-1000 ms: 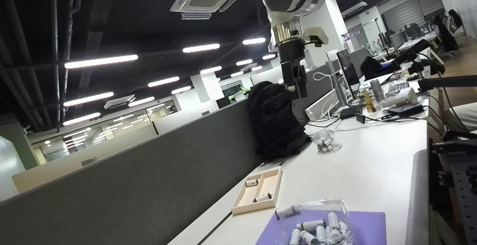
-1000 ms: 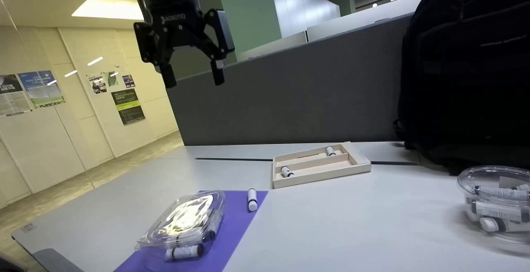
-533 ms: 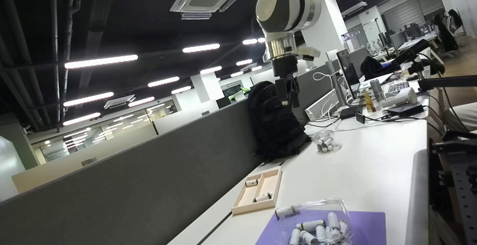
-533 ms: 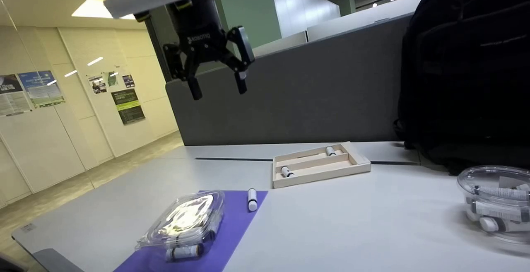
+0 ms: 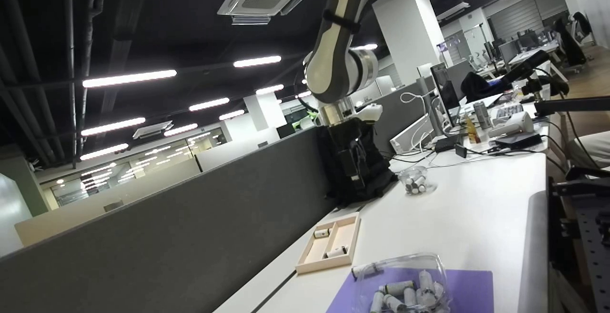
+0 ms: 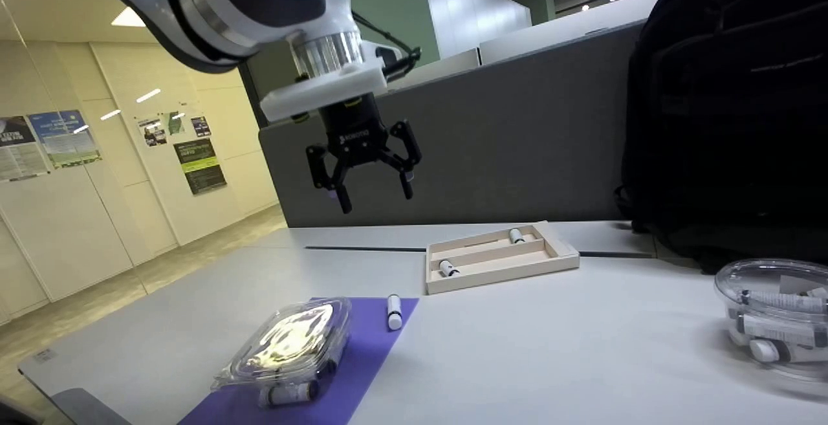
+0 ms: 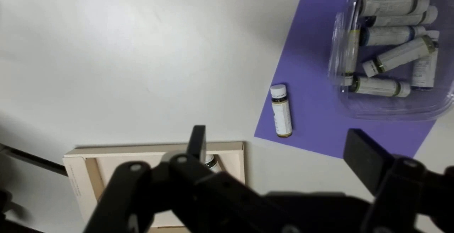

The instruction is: Put the thing on the blue mat on the tray

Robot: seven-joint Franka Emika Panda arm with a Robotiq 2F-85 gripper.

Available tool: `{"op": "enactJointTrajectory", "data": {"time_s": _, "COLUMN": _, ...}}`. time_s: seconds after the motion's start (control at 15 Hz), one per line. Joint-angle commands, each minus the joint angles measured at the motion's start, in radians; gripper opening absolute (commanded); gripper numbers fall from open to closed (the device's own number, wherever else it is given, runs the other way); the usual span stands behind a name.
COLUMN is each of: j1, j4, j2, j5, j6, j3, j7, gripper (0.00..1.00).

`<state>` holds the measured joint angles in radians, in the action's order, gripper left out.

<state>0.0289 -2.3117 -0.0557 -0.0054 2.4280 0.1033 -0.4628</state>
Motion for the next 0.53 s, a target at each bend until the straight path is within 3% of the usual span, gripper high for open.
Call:
{"op": "enactJointTrajectory", "data": {"time_s": 0.0, "j1": -0.022, "j4": 0.096, "j2": -0.144, "j5": -0.048, "j6": 0.073, "j3": -0.048, "j7": 0.01, "gripper": 1.0}}
{"op": "enactJointTrajectory", "data": {"time_s": 0.47, "j1": -0.071, "j4": 0.086, "j2": -0.291, "j5": -0.001, "j6": 0.271, "j3": -0.145, "j7": -0.007, "gripper": 1.0}}
